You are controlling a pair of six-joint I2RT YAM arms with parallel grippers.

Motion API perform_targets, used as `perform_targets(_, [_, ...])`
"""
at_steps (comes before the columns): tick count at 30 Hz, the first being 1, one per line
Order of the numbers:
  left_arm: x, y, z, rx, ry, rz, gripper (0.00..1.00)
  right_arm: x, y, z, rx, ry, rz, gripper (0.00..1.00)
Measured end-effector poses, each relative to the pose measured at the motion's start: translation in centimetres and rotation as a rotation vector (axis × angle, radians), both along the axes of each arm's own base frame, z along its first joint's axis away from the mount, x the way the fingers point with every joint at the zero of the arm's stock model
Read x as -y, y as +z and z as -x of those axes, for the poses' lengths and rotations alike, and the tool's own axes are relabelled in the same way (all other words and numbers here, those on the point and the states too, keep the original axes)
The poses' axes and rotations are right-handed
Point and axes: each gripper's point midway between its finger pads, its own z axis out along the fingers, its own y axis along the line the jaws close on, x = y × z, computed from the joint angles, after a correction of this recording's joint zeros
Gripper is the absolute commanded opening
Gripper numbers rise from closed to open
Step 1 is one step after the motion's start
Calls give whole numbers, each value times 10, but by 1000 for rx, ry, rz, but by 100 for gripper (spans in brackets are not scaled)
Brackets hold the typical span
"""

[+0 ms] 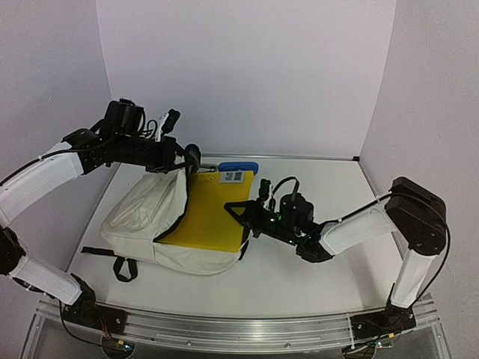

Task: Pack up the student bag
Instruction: Place the files in the student bag.

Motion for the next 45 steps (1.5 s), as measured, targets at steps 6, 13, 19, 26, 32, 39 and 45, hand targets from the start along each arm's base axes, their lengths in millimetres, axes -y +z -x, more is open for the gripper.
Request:
perform_targets(6, [19, -11, 3, -45, -116, 22, 0, -40, -8, -10, -4, 41, 44, 0])
perform_targets(13, [38, -26, 6, -115, -233, 49, 0, -78, -23, -14, 14, 87, 109, 0])
perform_targets(19, [41, -26, 5, -125, -258, 72, 0, -95, -36, -20, 34, 105, 171, 0])
perform_targets(26, [39, -27, 1, -126, -243, 71, 0, -102, -41, -23, 47, 116, 191, 14])
perform_targets(32, [34, -24, -5, -76, -181, 37, 0, -92, -48, -17, 68, 117, 283, 46])
perform_targets(39, [17, -15, -12, -9, -80, -22, 0, -49, 10, 2, 163, 64, 376, 65])
perform_targets(45, [16, -17, -10, 6, -92, -43, 36, -3, 55, 3, 230, -55, 432, 81])
